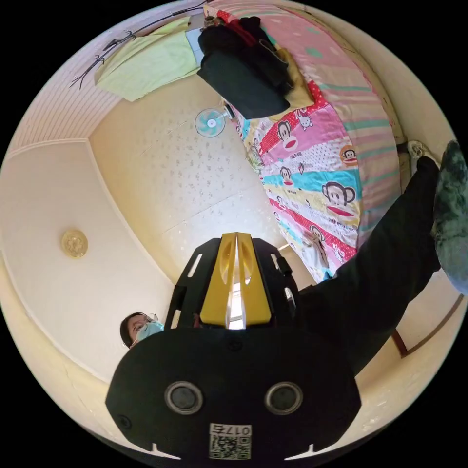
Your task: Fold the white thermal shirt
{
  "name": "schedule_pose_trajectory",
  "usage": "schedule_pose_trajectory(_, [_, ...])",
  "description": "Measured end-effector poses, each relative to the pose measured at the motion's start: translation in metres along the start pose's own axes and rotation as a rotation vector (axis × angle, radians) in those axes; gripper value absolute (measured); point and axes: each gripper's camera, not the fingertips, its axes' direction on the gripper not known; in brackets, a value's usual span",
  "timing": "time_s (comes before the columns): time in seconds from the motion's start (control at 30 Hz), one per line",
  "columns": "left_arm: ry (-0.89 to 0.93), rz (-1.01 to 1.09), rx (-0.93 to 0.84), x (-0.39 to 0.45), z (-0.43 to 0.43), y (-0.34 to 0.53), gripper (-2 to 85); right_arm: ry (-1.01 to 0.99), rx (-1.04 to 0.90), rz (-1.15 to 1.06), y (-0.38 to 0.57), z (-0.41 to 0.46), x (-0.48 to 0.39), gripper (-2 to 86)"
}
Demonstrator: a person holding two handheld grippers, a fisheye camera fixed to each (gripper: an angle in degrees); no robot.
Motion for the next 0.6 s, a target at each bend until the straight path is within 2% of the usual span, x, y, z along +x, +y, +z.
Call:
schedule_pose_trajectory(0.23, [-0.111,0.058,0.024,-0.007,-0.017,0.008,-1.0,0.014,0.094,0.003,0.097,-0.057,0.029,0.4])
schedule_pose_trajectory(0.4, [-0.121,0.203,0.116,0.018,-0.016,0.027,-1.0,0.034,0.128,-0.037,0.107,-0.071,0.031,0.4])
schedule_pose_trajectory(0.6, [-0.229,0.279,0.09,0.024,0.003,0.042,-1.0,0.013,0.073,-0.074,0.096,-0.05,0.046,0.4])
